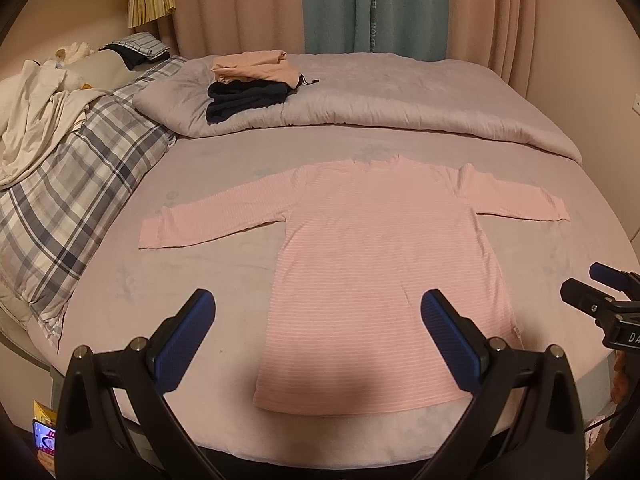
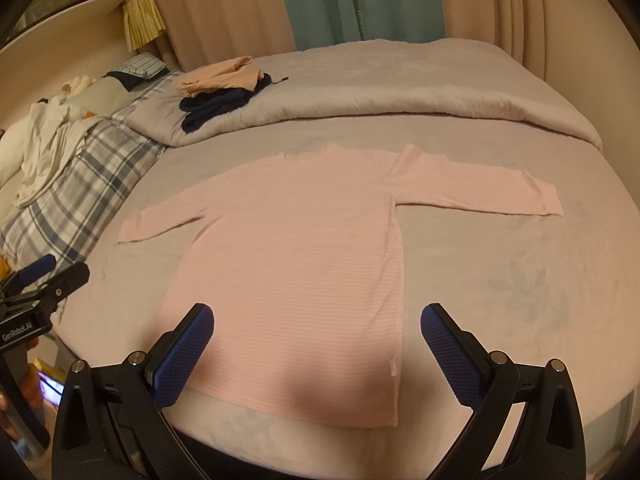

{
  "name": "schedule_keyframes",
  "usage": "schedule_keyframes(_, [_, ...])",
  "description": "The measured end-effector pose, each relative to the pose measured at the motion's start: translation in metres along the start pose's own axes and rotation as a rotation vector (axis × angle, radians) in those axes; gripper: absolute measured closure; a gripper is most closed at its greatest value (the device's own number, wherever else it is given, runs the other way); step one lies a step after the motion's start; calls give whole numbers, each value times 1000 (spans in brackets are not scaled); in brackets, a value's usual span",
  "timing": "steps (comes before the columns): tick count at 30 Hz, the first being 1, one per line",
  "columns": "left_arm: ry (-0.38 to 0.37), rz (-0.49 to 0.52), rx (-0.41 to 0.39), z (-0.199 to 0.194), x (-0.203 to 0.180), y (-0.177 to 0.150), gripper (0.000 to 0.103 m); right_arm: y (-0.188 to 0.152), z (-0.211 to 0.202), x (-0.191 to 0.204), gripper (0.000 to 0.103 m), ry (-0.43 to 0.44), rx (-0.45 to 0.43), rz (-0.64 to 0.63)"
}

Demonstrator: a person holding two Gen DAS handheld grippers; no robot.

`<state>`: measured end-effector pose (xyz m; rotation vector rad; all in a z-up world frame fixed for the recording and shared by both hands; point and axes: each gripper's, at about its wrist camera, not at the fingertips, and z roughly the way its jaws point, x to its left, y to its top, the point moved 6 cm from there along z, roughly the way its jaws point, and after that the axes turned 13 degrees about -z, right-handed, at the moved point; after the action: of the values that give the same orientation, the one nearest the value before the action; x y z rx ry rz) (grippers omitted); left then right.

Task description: Fold small clothes

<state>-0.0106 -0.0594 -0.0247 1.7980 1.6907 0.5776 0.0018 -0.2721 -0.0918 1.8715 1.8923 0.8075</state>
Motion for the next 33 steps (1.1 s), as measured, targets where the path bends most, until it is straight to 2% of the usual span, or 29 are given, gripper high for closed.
schedule_keyframes(33, [-13, 14, 4, -1, 15, -6, 0, 4, 4, 1, 1, 10, 3, -8])
